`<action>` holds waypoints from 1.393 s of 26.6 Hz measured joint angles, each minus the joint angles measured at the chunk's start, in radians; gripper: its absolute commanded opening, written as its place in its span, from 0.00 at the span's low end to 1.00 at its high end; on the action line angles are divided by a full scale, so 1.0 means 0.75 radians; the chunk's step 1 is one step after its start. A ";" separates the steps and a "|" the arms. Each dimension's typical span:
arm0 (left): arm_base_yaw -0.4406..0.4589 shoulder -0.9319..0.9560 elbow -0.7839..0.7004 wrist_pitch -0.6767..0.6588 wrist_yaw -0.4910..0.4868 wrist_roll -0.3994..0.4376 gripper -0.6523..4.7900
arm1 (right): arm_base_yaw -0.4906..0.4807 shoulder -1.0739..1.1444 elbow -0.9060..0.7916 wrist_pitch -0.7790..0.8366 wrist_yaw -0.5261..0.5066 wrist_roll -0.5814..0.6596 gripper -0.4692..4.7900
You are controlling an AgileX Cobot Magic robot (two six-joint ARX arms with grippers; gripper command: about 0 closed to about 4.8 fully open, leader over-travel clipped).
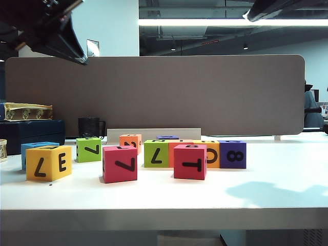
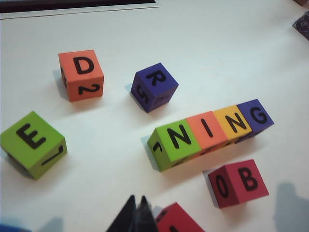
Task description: Select the appropriate blocks from the scattered letter blocks on the table and arrange them in a row to spell out "LEARNING".
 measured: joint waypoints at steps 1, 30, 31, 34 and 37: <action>-0.010 0.026 0.026 0.001 -0.001 0.001 0.11 | -0.001 0.014 0.023 -0.034 0.015 -0.001 0.09; -0.133 0.938 1.103 -0.340 0.061 0.392 0.11 | -0.001 0.482 0.534 -0.124 0.140 -0.102 0.09; -0.144 0.958 1.124 -0.339 0.058 0.406 0.11 | -0.001 0.482 0.534 -0.124 0.140 -0.102 0.09; -0.195 1.034 1.196 -0.345 -0.004 0.499 0.11 | -0.001 0.482 0.534 -0.126 0.140 -0.103 0.09; -0.229 1.095 1.243 -0.346 -0.044 0.588 0.11 | -0.001 0.482 0.534 -0.144 0.144 -0.103 0.09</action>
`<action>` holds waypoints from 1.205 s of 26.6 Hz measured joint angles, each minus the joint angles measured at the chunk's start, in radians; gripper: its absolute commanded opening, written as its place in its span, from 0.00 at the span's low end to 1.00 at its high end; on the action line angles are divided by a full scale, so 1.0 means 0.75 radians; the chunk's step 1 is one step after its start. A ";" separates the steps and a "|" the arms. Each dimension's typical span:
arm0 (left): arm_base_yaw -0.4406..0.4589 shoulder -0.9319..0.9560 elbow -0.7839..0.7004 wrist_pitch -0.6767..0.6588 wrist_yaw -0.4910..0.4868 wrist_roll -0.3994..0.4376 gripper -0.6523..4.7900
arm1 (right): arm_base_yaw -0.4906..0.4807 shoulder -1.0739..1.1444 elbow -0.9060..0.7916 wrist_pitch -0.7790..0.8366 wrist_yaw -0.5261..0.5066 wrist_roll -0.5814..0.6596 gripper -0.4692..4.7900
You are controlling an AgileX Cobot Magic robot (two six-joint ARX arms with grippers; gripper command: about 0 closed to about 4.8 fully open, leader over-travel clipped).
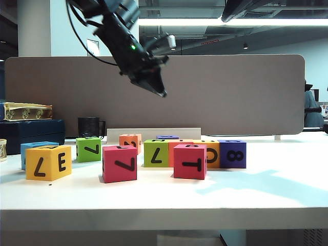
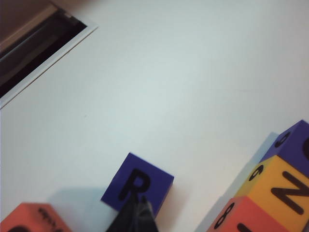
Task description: Select the appropriate blocks from the scattered letter blocks on the table and arrange them in a row to spell out "LEARNING".
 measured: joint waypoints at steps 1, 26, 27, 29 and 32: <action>-0.004 0.015 0.008 -0.001 0.001 0.023 0.11 | 0.000 0.000 0.000 -0.008 0.000 0.000 0.09; 0.000 0.170 0.114 -0.050 -0.068 0.335 0.81 | 0.000 0.001 -0.001 -0.174 0.002 -0.002 0.09; 0.000 0.185 0.114 -0.051 -0.067 0.365 0.81 | 0.000 0.001 -0.001 -0.174 0.002 -0.002 0.09; 0.001 0.200 0.114 -0.054 -0.052 0.372 0.81 | 0.000 0.001 -0.001 -0.175 0.002 -0.002 0.09; 0.004 0.207 0.115 -0.077 0.065 0.380 0.81 | 0.000 0.001 -0.001 -0.174 0.002 -0.002 0.09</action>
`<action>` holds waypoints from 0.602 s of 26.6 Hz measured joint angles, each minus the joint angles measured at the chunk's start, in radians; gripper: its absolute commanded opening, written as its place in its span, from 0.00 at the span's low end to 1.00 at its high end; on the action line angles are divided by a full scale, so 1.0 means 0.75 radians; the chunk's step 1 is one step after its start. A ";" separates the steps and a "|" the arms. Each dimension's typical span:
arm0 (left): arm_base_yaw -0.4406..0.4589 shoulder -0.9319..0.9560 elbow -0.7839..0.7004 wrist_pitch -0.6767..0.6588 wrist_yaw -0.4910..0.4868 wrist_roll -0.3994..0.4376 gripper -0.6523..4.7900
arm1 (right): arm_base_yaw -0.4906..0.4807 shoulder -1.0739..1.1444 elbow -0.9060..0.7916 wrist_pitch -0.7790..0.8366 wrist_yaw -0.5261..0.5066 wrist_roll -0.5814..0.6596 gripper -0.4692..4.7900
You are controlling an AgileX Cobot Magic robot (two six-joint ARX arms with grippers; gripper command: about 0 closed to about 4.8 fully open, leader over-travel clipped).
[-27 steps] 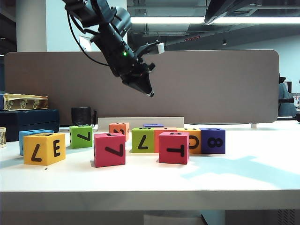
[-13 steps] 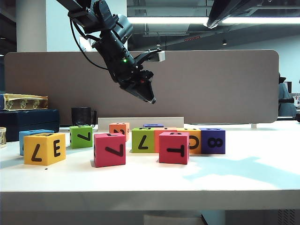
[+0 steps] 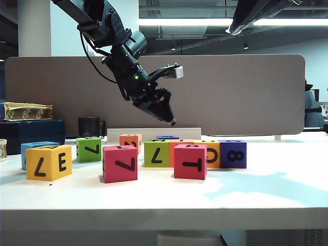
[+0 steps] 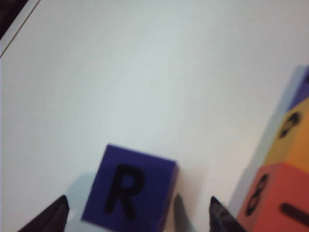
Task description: Select the appropriate blocks from the scattered letter blocks on the table and arrange them in a row to spell out "LEARNING".
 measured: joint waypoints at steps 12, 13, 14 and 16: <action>0.014 0.044 0.001 0.044 0.089 0.104 0.93 | 0.000 0.000 0.000 -0.060 -0.001 -0.001 0.09; 0.018 0.059 0.001 0.046 0.089 0.105 0.93 | 0.000 0.000 0.000 -0.062 -0.001 -0.001 0.09; 0.021 0.068 0.001 0.046 0.086 0.105 0.94 | 0.000 -0.001 0.000 -0.064 0.000 -0.001 0.09; 0.028 0.086 0.001 0.046 0.081 0.105 0.94 | 0.000 0.000 0.000 -0.066 0.000 -0.001 0.09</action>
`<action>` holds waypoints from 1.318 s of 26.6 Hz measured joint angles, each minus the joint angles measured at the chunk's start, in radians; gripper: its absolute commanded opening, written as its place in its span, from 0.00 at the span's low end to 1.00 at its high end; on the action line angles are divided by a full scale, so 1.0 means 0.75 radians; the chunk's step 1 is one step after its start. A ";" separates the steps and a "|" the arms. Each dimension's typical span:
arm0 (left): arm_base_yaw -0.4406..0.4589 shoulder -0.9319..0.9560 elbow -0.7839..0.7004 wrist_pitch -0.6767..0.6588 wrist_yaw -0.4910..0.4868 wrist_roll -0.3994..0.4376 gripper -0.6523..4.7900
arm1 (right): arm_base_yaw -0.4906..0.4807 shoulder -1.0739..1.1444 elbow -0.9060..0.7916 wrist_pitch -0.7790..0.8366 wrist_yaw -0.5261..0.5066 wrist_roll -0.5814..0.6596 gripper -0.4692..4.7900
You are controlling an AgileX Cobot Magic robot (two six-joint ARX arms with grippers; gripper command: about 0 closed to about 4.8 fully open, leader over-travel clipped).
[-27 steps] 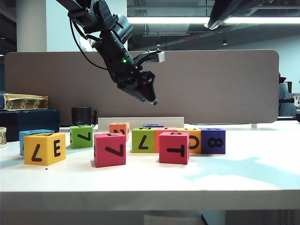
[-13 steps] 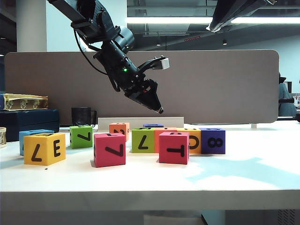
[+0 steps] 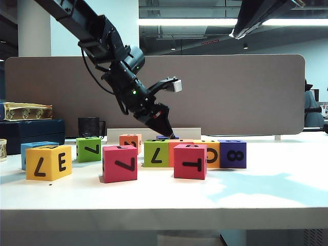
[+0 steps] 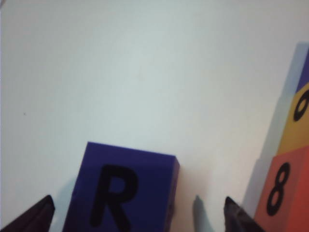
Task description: Select the appropriate blocks from the scattered letter blocks on the table and arrange them in a row to spell out "LEARNING".
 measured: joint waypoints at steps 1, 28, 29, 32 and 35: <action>0.002 0.007 0.000 0.001 -0.001 0.004 0.94 | 0.000 0.000 0.000 0.000 -0.001 0.000 0.09; 0.009 0.075 0.001 0.091 -0.059 0.004 0.61 | 0.000 0.000 0.000 0.001 0.000 0.000 0.09; 0.009 0.077 0.002 0.092 -0.055 0.002 0.60 | 0.000 0.001 0.000 0.001 0.000 0.000 0.09; 0.009 0.077 0.002 0.093 -0.054 -0.001 0.50 | 0.000 0.000 0.000 0.002 0.000 0.000 0.09; 0.009 0.077 0.002 0.094 -0.056 -0.023 0.50 | 0.001 0.000 0.000 0.002 0.000 0.000 0.09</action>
